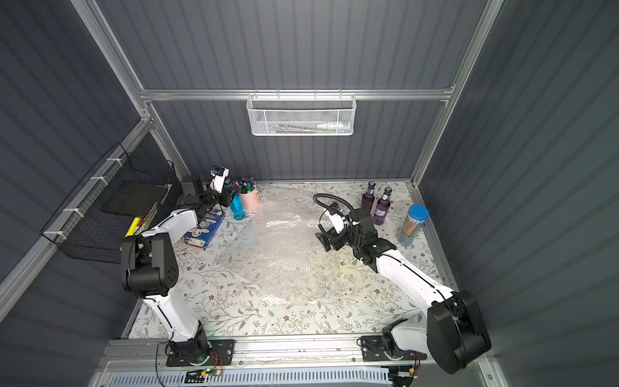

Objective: Wrap wine bottles in bubble wrap
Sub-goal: Pick up the wine bottle from the center of the board, then place the wine bottle on the bubble wrap.

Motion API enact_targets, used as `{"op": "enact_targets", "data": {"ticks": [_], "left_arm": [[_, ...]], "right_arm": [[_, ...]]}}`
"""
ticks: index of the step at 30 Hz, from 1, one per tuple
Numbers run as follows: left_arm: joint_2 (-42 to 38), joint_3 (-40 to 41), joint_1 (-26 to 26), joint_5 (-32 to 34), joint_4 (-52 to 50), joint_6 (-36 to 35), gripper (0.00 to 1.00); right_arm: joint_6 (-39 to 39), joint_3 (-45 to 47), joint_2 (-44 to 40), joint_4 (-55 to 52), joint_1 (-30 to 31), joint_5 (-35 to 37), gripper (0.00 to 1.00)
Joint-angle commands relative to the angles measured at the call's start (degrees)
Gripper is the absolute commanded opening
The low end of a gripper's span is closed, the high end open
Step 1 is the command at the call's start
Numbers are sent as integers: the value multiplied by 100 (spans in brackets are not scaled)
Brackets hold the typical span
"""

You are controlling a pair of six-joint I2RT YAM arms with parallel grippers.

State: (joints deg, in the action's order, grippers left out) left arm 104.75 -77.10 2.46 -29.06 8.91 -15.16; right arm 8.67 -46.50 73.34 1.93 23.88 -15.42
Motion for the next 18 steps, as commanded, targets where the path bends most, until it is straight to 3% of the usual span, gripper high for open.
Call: {"op": "enact_targets", "data": {"ticks": [1, 5, 9, 18], "left_arm": [[-776, -319, -10, -88, -201, -420, 5], [-1317, -280, -231, -207, -1067, -715, 4], [-1747, -267, -879, -136, -2041, -1224, 4], [-2553, 670, -2409, 386, -2534, -1283, 4]], "right_arm": [[-101, -131, 2, 79, -24, -126, 99], [-132, -92, -69, 44, -23, -40, 99], [-202, 41, -196, 72, -24, 37, 99], [-308, 393, -724, 72, -32, 378, 99]]}}
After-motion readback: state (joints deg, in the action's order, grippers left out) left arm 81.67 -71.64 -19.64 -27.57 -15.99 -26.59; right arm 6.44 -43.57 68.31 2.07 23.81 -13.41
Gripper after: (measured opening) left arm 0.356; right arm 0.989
